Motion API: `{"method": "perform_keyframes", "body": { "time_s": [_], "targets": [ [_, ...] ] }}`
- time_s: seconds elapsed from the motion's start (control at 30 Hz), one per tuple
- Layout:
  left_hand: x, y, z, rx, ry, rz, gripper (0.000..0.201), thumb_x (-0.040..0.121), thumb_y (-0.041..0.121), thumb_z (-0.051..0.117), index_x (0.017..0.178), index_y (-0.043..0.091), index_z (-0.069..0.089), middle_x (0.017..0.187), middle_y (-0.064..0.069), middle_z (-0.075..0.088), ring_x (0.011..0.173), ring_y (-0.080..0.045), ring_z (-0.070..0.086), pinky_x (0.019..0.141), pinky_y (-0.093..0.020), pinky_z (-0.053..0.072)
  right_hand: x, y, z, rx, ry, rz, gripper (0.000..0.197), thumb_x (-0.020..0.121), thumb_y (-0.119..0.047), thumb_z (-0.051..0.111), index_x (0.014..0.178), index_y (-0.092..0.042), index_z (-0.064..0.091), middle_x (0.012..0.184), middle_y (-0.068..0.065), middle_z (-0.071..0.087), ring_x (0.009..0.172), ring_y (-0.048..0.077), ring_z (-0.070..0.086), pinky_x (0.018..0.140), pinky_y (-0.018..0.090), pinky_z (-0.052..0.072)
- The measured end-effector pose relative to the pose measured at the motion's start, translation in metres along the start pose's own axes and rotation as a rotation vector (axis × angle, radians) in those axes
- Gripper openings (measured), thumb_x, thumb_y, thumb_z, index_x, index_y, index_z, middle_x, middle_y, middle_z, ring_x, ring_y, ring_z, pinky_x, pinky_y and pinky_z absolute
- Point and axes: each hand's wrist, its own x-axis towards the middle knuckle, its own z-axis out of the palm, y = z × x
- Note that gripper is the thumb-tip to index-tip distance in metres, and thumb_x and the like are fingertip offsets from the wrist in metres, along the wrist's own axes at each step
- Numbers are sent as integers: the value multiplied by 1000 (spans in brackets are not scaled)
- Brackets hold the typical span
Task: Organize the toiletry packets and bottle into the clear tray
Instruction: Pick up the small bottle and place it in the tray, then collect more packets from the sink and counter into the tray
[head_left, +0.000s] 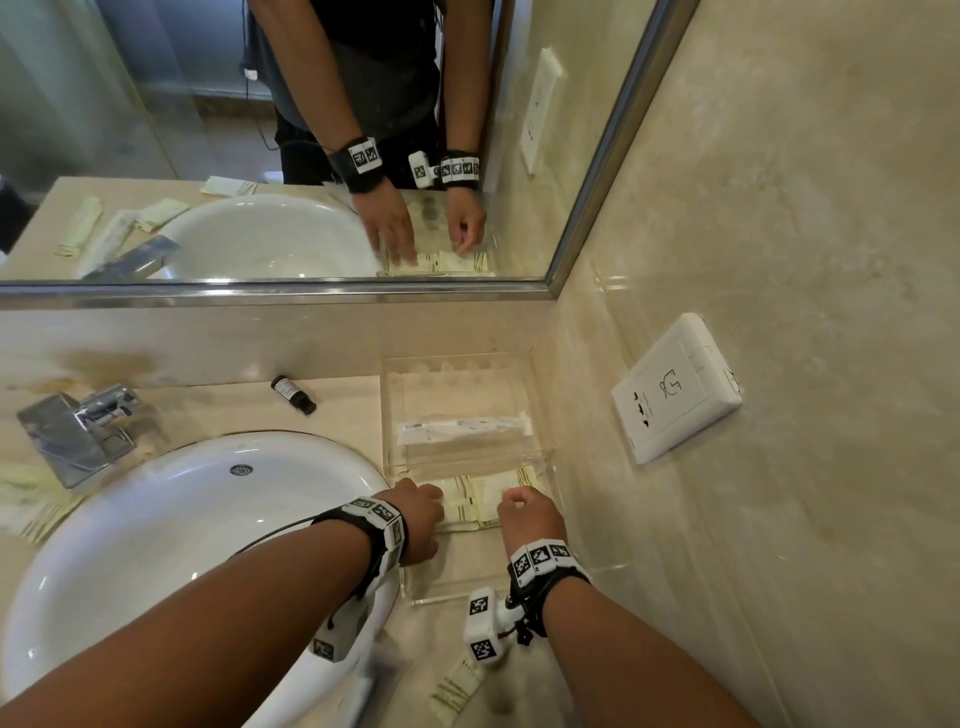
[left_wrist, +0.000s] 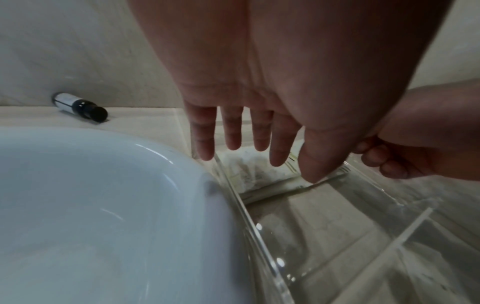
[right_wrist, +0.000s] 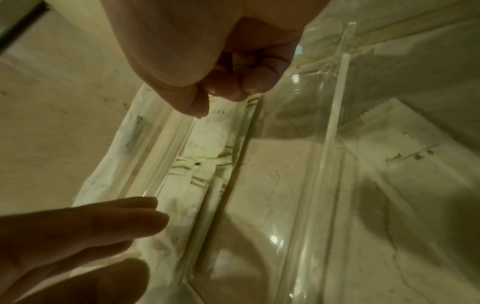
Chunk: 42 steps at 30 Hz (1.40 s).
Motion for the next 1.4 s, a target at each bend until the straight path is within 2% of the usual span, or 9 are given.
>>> {"method": "perform_keyframes", "body": {
  "time_s": [0.13, 0.3, 0.4, 0.6, 0.7, 1.0, 1.13, 1.23, 1.4],
  "targets": [
    [-12, -4, -6, -142, 80, -84, 49, 90, 39, 53, 136, 23, 52, 151, 3, 36, 131, -26, 41, 105, -42, 42, -10, -12, -1, 36, -11, -67, 24, 87, -28, 53, 105, -35, 67, 98, -12, 68, 79, 8, 63, 67, 25, 48],
    [-42, -15, -7, -354, 249, -214, 42, 91, 38, 52, 132, 29, 53, 140, 6, 47, 127, -20, 47, 103, -36, 43, -22, -27, 5, 63, -27, -172, 20, 88, -28, 55, 104, -36, 65, 85, -13, 64, 73, 11, 64, 69, 28, 52],
    [-68, -22, -5, -390, 328, -300, 39, 93, 37, 52, 132, 29, 54, 136, 4, 50, 125, -19, 48, 103, -36, 43, -31, -36, 13, 64, -85, -253, 21, 90, -28, 55, 108, -33, 66, 87, -12, 66, 74, 12, 65, 69, 27, 50],
    [-123, -46, 1, -465, 459, -464, 21, 90, 29, 52, 110, 28, 59, 113, 5, 58, 101, -18, 58, 85, -33, 50, -65, -66, 31, 42, -162, -389, 21, 91, -26, 55, 108, -31, 66, 81, -8, 68, 68, 12, 64, 61, 25, 47],
    [-152, -60, 10, -507, 522, -520, 8, 89, 26, 50, 94, 31, 53, 97, 8, 57, 86, -17, 56, 73, -30, 45, -86, -83, 40, 12, -173, -441, 20, 93, -26, 55, 109, -31, 65, 84, -13, 67, 67, 6, 60, 59, 23, 43],
    [-258, -104, 60, -615, 666, -602, 4, 90, 26, 51, 91, 30, 53, 92, 8, 61, 84, -16, 57, 70, -30, 45, -162, -123, 93, -34, -217, -535, 21, 94, -24, 57, 112, -29, 67, 92, -11, 64, 84, 14, 65, 76, 26, 48],
    [-318, -137, 100, -707, 726, -707, 5, 88, 24, 52, 88, 28, 54, 89, 7, 61, 82, -18, 57, 68, -29, 43, -211, -136, 139, -124, -289, -609, 21, 94, -24, 58, 111, -31, 66, 94, -10, 65, 81, 7, 61, 72, 22, 42],
    [-361, -160, 127, -746, 774, -787, 6, 88, 23, 52, 87, 25, 58, 86, 3, 64, 80, -22, 59, 66, -30, 46, -243, -147, 171, -178, -344, -662, 24, 92, -24, 57, 114, -31, 66, 100, -8, 66, 90, 11, 62, 80, 23, 42],
    [-423, -193, 167, -777, 823, -906, 7, 88, 24, 54, 84, 28, 56, 82, 5, 63, 78, -21, 59, 69, -32, 49, -282, -161, 216, -233, -396, -697, 27, 91, -27, 56, 116, -33, 66, 109, -7, 66, 94, 13, 62, 81, 24, 44]
  ]
}}
